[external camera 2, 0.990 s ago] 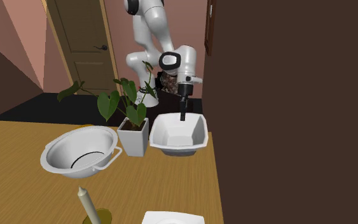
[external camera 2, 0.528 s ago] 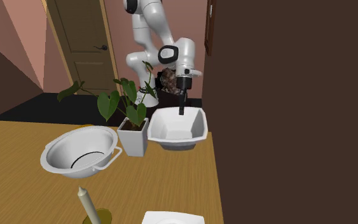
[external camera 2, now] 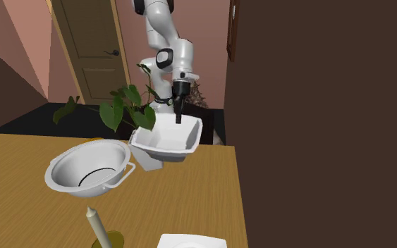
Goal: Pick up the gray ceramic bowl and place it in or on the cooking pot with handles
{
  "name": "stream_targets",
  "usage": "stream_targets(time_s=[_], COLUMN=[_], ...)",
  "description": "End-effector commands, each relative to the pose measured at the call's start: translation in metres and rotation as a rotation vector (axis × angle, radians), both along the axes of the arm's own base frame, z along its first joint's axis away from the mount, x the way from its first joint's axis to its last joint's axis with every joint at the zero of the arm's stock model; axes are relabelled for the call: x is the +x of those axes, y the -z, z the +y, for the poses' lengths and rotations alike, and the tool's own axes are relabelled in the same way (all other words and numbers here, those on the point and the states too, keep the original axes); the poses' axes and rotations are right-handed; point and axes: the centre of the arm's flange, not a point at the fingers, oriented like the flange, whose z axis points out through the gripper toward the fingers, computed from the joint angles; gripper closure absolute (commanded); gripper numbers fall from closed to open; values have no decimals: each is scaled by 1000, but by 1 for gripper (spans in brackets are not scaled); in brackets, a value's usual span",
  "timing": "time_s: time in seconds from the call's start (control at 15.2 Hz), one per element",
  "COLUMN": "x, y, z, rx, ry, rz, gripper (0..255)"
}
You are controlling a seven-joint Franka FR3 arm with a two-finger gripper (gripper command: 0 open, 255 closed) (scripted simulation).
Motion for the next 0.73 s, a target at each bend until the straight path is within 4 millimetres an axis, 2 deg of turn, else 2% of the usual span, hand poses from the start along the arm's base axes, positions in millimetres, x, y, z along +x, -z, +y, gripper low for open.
stream_targets(time_s=[0.0,0.66], x=[-22,-132], y=[1,-8], z=[-16,-88], rx=[0,0], ry=[0,0], rz=[0,0], gripper=[255,255])
